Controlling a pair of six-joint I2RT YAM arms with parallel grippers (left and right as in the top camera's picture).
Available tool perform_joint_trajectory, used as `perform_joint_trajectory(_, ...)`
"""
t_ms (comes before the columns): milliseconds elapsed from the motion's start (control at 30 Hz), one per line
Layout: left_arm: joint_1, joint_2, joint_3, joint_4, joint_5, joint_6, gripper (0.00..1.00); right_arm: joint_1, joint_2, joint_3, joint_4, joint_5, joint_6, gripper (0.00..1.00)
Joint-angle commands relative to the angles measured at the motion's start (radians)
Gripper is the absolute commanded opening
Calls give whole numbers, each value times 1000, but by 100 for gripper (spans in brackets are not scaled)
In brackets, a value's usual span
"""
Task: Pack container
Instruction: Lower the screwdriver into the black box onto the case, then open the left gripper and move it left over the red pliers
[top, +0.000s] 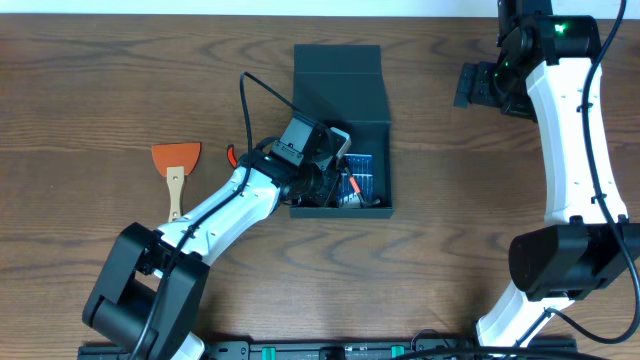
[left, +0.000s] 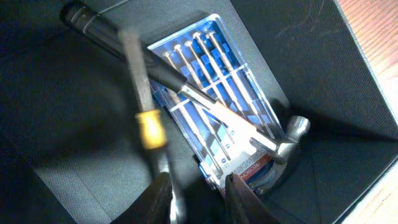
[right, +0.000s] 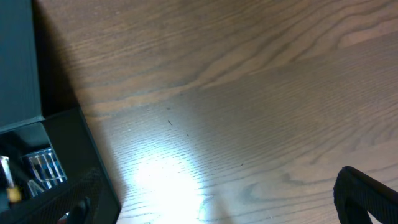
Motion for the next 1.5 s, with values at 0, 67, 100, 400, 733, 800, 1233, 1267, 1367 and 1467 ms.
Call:
perform_joint_trajectory(0, -1, 12, 25, 0, -13, 6, 27, -1, -7, 18, -2, 10, 14, 99)
perform_joint_trajectory(67, 0, 12, 26, 6, -12, -2, 27, -1, -7, 18, -2, 10, 14, 99)
perform_joint_trajectory(100, 0, 12, 26, 12, -13, -13, 27, -1, -7, 18, -2, 10, 14, 99)
perform_joint_trajectory(400, 0, -26, 109, 21, -8, -108, 27, -1, -7, 18, -2, 10, 14, 99)
perform_joint_trajectory(733, 54, -151, 221, -85, -190, -206, 31, -1, -7, 18, -2, 10, 14, 99)
perform_joint_trajectory(800, 82, -178, 221, -155, -275, -205, 33, -1, -7, 18, -2, 10, 14, 99)
perform_joint_trajectory(1233, 303, -188, 210, -440, -402, -137, 60, -1, -7, 18, -2, 10, 14, 99)
perform_joint_trajectory(1267, 309, -184, 209, -440, -401, -125, 60, -1, -7, 18, -2, 10, 14, 99)
perform_joint_trajectory(1367, 316, -164, 206, -439, -402, -74, 60, -1, -7, 18, -2, 10, 14, 99)
perform_joint_trajectory(1467, 316, -130, 206, -431, -401, -47, 64, -1, -7, 18, -2, 10, 14, 99)
